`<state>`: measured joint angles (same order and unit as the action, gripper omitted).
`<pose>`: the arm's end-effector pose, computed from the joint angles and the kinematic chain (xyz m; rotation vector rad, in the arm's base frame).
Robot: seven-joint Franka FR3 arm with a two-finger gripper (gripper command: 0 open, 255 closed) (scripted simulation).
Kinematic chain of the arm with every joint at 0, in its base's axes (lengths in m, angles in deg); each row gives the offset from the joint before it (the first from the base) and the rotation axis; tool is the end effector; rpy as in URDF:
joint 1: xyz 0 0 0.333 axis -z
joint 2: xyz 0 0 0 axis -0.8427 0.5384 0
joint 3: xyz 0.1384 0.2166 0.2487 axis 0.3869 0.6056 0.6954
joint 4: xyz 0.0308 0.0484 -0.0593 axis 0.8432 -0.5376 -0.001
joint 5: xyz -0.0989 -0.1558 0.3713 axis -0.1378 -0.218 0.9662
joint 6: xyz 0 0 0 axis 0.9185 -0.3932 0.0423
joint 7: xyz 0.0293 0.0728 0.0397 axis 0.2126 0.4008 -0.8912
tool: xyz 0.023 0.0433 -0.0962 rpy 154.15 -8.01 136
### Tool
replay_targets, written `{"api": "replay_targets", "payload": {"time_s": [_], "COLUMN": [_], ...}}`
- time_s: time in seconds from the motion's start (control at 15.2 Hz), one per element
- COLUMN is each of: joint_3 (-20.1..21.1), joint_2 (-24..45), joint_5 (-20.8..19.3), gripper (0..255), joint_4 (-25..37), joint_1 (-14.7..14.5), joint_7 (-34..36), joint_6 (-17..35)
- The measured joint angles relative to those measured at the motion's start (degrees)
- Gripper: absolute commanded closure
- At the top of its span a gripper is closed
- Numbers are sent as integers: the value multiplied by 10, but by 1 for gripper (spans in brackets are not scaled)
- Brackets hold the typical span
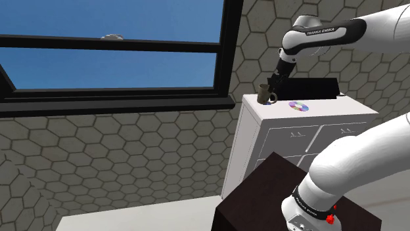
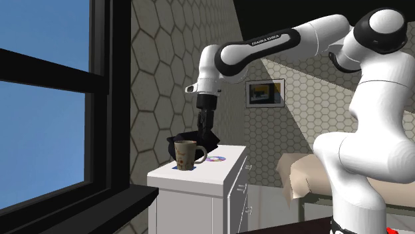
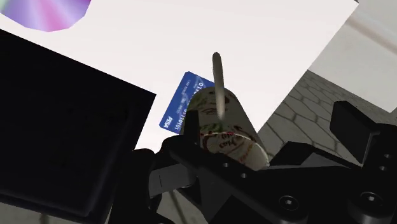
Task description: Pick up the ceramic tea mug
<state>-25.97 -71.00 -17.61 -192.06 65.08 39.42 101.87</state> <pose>0.3569 -0.2741 0.5415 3.1349 -0.0470 0.1834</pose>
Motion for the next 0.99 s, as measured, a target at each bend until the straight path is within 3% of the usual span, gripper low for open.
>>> {"api": "replay_targets", "payload": {"time_s": [0.59,0.66,0.99], "joint_3": [-32,-32,-32], "joint_2": [43,43,42], "joint_5": [2,2,1], "gripper": [0,255,255], "joint_4": [-20,-23,-26], "joint_1": [2,2,2], "joint_7": [-34,-34,-33], "joint_6": [67,70,72]}}
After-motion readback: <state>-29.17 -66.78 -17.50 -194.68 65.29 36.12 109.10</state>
